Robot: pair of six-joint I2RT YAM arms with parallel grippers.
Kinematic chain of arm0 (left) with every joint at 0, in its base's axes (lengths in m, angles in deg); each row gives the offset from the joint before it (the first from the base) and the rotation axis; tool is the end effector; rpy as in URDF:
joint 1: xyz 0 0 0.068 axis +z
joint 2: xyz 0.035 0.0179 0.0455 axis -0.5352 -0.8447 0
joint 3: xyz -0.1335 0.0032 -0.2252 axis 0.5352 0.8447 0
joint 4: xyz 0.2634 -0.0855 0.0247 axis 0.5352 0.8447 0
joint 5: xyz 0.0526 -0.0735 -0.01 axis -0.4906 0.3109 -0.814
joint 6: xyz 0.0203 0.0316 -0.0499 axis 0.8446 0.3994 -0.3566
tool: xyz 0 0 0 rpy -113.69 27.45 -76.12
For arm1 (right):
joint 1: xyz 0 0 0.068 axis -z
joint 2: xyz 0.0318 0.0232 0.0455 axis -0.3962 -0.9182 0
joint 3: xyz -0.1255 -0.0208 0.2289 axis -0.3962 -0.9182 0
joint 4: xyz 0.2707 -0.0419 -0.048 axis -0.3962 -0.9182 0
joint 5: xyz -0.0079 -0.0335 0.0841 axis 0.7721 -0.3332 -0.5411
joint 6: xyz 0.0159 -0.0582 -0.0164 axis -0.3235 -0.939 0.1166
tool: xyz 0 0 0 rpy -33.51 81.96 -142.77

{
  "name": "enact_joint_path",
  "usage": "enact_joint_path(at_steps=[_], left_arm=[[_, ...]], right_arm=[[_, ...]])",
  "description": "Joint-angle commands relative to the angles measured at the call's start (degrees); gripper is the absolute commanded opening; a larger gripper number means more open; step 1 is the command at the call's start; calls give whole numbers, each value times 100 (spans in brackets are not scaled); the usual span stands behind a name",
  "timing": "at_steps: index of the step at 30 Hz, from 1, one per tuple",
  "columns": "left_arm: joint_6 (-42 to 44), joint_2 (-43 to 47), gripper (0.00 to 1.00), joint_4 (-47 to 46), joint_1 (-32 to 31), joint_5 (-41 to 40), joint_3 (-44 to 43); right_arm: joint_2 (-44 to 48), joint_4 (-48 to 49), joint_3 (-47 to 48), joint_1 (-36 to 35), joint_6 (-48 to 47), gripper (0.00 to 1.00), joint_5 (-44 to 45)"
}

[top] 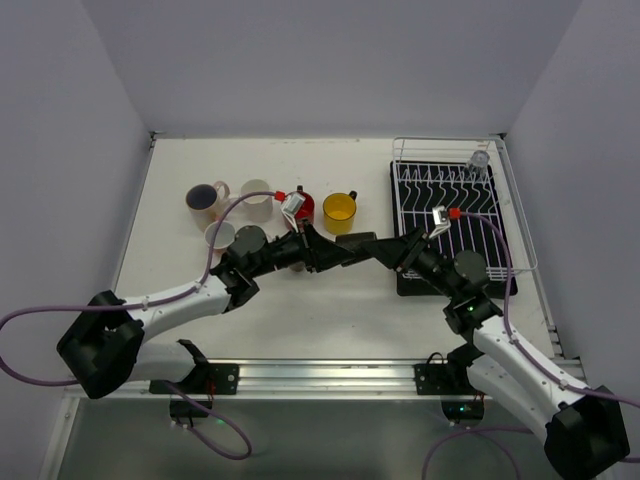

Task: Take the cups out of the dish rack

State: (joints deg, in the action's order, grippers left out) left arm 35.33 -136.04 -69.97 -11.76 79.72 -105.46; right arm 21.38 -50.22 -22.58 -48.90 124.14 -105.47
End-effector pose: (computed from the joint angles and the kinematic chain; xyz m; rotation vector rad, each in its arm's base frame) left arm 0.2039 -0.2285 0.2478 0.2955 1.7605 -1.6772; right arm 0.1886 0.1111 0.2459 0.1651 1.6744 1.5085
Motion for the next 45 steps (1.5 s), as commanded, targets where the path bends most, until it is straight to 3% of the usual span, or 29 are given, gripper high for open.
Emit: enact_joint_path(at_steps=[1, 3, 5, 6, 7, 8, 10, 11, 12, 16, 20, 25, 35, 45], left_arm=[[71, 48, 30, -759, -35, -237, -61], [150, 39, 13, -663, -35, -307, -114], [238, 31, 8, -558, -35, -377, -131], [316, 48, 0, -523, -35, -412, -132], [343, 66, 0, -496, -35, -413, -140], [396, 83, 0, -400, -35, -421, -132], [624, 258, 0, -155, -35, -526, -167], [729, 346, 0, 256, -35, -588, -219], [1009, 443, 0, 495, -35, -771, -254], [1766, 777, 0, 2433, -35, -1344, -702], [2407, 690, 0, 3475, -35, -1643, -1281], [2909, -195, 0, 4818, -132, -1906, -2151], [3692, -1849, 0, 6438, -711, -3057, -3865], [4000, -3054, 0, 7177, -1073, -4077, -4605]], right_arm=[[-107, 843, -43, -186, 190, 15, -214], [-230, 922, -61, -256, 208, 15, -222], [-309, 940, -53, -352, 190, 14, -214], [-388, 940, -52, -370, 173, 15, -213], [-406, 923, -52, -388, 155, 21, -205], [-415, 861, -61, -406, 112, 33, -161], [-267, 625, -61, -406, 15, 67, 14], [-170, 432, -35, -397, -64, 93, 111], [-73, -22, 78, -406, -221, 99, 303], [576, -1220, 456, -397, -810, 99, 945], [841, -2475, 895, -379, -1451, 99, 1534], [1078, -3462, 1125, -388, -1778, 99, 2273], [2142, -4587, 1424, -388, -2270, 99, 3179], [2836, -4931, 1424, -388, -2359, 99, 3469]])
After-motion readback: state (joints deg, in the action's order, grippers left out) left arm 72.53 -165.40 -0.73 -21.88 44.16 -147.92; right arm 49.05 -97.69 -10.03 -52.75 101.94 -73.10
